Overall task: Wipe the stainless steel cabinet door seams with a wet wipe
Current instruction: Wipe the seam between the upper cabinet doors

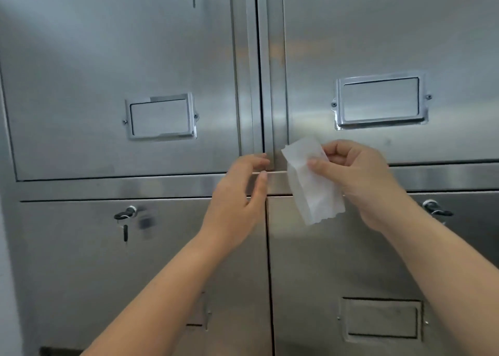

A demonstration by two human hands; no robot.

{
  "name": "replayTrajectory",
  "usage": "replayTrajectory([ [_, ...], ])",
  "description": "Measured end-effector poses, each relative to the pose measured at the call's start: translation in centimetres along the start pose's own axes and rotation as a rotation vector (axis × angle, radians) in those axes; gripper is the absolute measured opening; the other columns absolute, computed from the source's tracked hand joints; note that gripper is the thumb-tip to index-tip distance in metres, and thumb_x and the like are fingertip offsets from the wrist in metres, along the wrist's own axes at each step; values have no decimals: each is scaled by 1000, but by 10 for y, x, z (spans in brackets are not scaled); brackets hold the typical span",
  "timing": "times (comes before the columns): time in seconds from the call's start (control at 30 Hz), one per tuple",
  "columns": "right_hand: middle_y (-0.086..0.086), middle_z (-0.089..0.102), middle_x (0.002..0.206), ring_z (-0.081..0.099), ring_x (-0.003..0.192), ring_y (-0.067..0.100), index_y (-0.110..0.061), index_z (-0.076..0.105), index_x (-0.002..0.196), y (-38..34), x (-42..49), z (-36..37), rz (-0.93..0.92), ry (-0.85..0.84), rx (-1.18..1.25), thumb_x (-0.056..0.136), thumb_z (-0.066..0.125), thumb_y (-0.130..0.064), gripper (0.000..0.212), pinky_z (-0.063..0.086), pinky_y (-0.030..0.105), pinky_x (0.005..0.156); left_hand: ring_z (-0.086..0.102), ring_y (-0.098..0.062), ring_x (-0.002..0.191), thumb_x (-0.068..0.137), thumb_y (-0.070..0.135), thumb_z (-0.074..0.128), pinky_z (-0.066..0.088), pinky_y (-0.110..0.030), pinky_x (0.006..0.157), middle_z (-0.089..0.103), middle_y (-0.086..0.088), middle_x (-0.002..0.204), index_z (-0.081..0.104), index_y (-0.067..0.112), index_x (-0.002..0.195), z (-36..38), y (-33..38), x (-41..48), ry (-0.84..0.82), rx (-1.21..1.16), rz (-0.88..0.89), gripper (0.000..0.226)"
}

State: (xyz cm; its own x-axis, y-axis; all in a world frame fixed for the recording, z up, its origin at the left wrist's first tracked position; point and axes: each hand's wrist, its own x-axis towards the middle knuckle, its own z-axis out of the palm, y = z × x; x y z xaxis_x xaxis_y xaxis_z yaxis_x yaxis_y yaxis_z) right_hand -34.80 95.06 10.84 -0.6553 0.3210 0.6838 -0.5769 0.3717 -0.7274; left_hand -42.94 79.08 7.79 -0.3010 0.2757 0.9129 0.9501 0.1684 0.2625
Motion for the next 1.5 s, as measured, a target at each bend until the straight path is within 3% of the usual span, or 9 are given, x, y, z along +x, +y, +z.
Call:
replayTrajectory([
  [0.13,4,70,82,62,76,19,-20,62,77,-17,26,12,-54,71,-53,85,64,-8,14,50,38,77,48,0,107,90,15,43,28,1,87,55,-1,121,58,3,112,-17,-17,30,16,124,129,30],
  [0.37,8,69,89,61,79,20,-15,62,85,-28,62,15,-116,194,-131,87,61,-7,8,48,32,73,47,-35,123,85,7,51,29,-32,103,50,-21,132,57,-5,115,-17,-23,81,27,382,330,33],
  [0.5,11,69,91,63,83,23,-11,62,89,-40,84,7,-219,230,-191,87,61,-6,6,50,35,76,43,-38,127,86,22,37,32,-51,101,47,-21,135,56,-4,119,-11,-23,110,42,534,421,45],
  [0.8,-10,58,78,51,73,1,-15,58,91,-45,128,13,-618,296,-385,89,60,-8,7,38,6,67,29,-31,135,87,32,30,23,-51,106,37,-17,144,45,-1,133,-4,-30,157,89,628,413,58],
  [0.97,1,56,86,52,78,14,-2,58,98,-39,149,14,-790,368,-547,89,58,-4,9,35,9,69,20,-27,139,88,38,30,17,-48,110,28,-12,149,36,3,139,2,-42,165,101,679,439,62],
  [1.1,18,57,95,55,84,32,4,57,97,-34,161,14,-963,567,-826,78,69,-1,23,42,32,71,21,-27,139,89,38,30,17,-48,109,29,-10,149,36,3,140,3,-45,166,132,691,457,62],
  [1.2,20,59,94,47,88,28,1,59,90,-31,166,15,-1084,723,-983,76,69,-3,17,36,35,72,23,-28,138,89,37,31,19,-49,109,30,-10,148,38,3,139,3,-46,166,149,686,463,61],
  [1.3,17,60,86,48,80,26,1,63,81,-29,169,14,-1184,658,-1072,82,61,0,3,33,33,69,24,-28,137,88,36,30,19,-49,108,30,-10,148,38,3,139,4,-46,166,158,692,466,61],
  [1.5,23,64,94,61,79,37,9,66,95,-26,162,11,-1184,450,-1152,79,60,8,18,53,41,70,26,-29,136,88,35,31,22,-50,108,31,-11,147,39,3,139,4,-45,165,164,690,463,60],
])
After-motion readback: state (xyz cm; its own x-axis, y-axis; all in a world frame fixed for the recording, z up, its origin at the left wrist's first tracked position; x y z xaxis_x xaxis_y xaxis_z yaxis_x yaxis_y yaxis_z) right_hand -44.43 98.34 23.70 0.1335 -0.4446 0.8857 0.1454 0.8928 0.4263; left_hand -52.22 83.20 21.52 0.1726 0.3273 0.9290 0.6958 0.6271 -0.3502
